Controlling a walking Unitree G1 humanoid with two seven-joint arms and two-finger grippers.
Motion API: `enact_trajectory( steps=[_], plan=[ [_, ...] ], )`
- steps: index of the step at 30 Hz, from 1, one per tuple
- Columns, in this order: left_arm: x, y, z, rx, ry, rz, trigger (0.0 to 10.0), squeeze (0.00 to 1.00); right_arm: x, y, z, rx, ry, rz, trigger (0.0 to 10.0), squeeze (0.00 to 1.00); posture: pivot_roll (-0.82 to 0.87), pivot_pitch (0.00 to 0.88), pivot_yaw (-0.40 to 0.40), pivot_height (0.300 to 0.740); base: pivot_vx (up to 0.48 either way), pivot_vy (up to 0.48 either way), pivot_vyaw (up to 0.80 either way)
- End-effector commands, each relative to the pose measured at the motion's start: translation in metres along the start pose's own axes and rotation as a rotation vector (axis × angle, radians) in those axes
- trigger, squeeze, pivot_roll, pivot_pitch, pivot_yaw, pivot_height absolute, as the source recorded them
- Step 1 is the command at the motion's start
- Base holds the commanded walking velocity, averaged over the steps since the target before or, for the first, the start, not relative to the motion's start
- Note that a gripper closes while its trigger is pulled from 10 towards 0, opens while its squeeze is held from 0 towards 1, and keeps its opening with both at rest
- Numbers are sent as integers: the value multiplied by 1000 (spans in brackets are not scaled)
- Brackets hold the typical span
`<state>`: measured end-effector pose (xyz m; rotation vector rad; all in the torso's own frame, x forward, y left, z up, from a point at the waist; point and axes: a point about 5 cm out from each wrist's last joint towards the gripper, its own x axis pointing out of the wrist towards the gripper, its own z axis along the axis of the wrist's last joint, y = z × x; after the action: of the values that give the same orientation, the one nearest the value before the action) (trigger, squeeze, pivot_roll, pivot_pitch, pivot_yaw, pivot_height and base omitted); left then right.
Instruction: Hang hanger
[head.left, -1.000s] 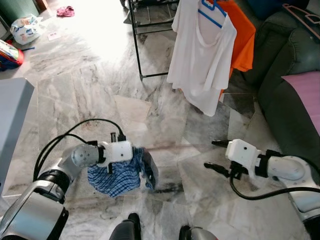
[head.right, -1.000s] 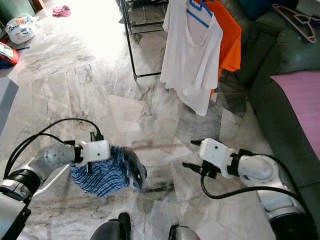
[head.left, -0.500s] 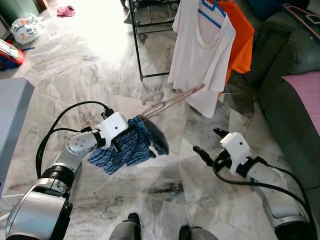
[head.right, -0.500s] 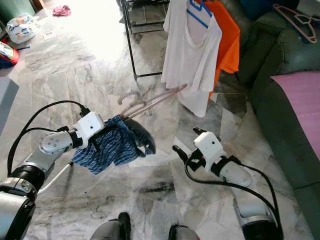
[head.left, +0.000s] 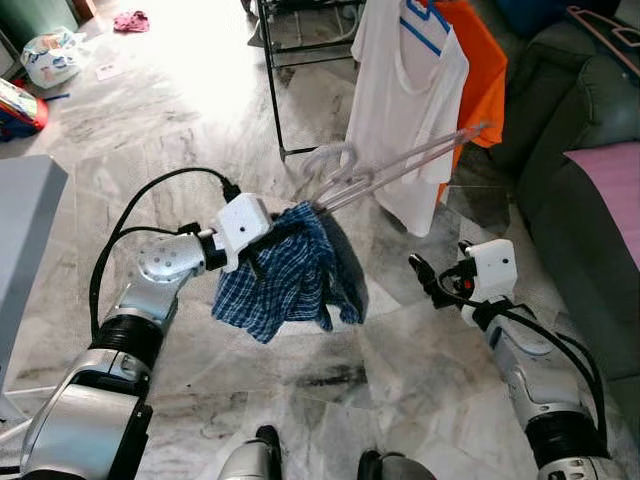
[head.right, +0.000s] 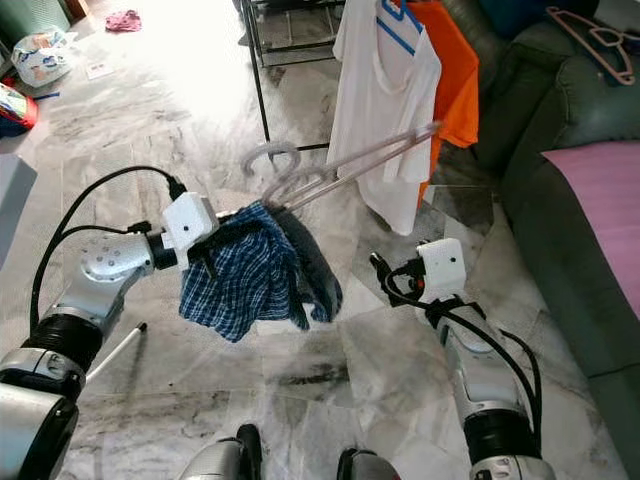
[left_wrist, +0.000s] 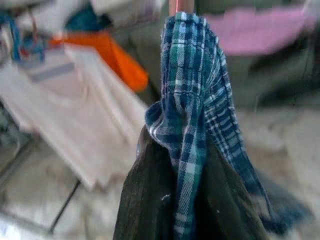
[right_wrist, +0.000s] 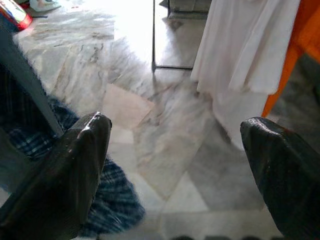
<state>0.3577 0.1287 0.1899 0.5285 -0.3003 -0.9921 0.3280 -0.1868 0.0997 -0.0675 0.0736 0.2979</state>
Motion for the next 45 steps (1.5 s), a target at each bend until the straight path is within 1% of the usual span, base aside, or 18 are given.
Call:
enact_trajectory(
  steps=[1, 7, 10, 11, 13, 15, 17, 19, 21, 33, 36, 37, 38, 39, 40, 41, 42, 45],
  plan=[
    [1, 1, 7, 1, -39, 7, 0, 0, 2, 10, -4, 20, 20, 45, 10000, 1000, 54, 246, 33, 740, 0, 0, 0],
    [9, -7, 13, 6, -64, -19, 0, 0, 4, 28, -9, 45, 38, 168, 10000, 996, 58, 250, 26, 740, 0, 0, 0],
    [13, -8, 18, -1, -87, -23, 0, 0, 4, 29, -12, 31, 55, 180, 10000, 945, 57, 251, 25, 740, 0, 0, 0],
    [14, -8, 22, -6, -103, -24, 0, 0, 4, 29, -15, 31, 71, 180, 10000, 898, 57, 252, 25, 740, 0, 0, 0],
    [18, -7, 32, -11, -136, -23, 0, 0, 6, 28, -20, 30, 102, 172, 10000, 725, 57, 251, 25, 740, 0, 0, 0],
    [19, -6, 37, -23, -158, -24, 0, 0, 6, 28, -23, 38, 120, 166, 10000, 620, 56, 250, 25, 740, 0, 0, 0],
    [22, -3, 48, -36, -204, -28, 0, 0, 7, 29, -31, 44, 154, 155, 10000, 369, 58, 247, 27, 740, 0, 0, 0],
    [22, -3, 48, -36, -204, -28, 0, 0, 7, 29, -31, 44, 154, 155, 10000, 369, 58, 247, 27, 740, 0, 0, 0],
    [23, 0, 58, -50, -243, -39, 0, 0, 10, 30, -34, 53, 171, 149, 10000, 0, 62, 247, 27, 740, 0, 0, 0],
    [20, -4, 63, -72, -242, -75, 0, 0, 21, 25, -22, 65, 139, 111, 10000, 0, 73, 247, 23, 740, 0, 0, 0],
    [19, -5, 70, -93, -265, -76, 0, 0, 20, 21, -27, 119, 158, 79, 10000, 0, 73, 248, 20, 740, 0, 0, 0],
    [19, -5, 73, -105, -273, -78, 0, 0, 20, 22, -30, 131, 170, 79, 6706, 0, 72, 248, 20, 740, 0, 0, 0],
    [19, -5, 73, -108, -275, -78, 0, 0, 20, 22, -31, 134, 174, 80, 6706, 0, 72, 248, 20, 740, 0, 0, 0],
    [19, -5, 75, -108, -281, -78, 0, 0, 19, 22, -33, 142, 185, 74, 3882, 0, 73, 249, 21, 740, 0, 0, 0],
    [19, -4, 77, -113, -289, -78, 0, 0, 19, 22, -36, 151, 198, 69, 2157, 0, 73, 249, 21, 740, 0, 0, 0],
    [19, -4, 78, -119, -296, -78, 0, 0, 18, 21, -38, 159, 211, 65, 1490, 0, 74, 249, 20, 740, 0, 0, 0],
    [20, -3, 80, -120, -303, -80, 0, 0, 17, 21, -40, 177, 222, 58, 0, 0, 74, 250, 20, 740, 0, 0, 0],
    [19, -2, 84, -126, -312, -81, 0, 0, 15, 20, -44, 210, 232, 49, 0, 0, 75, 250, 20, 740, 0, 0, 0]
  ],
)
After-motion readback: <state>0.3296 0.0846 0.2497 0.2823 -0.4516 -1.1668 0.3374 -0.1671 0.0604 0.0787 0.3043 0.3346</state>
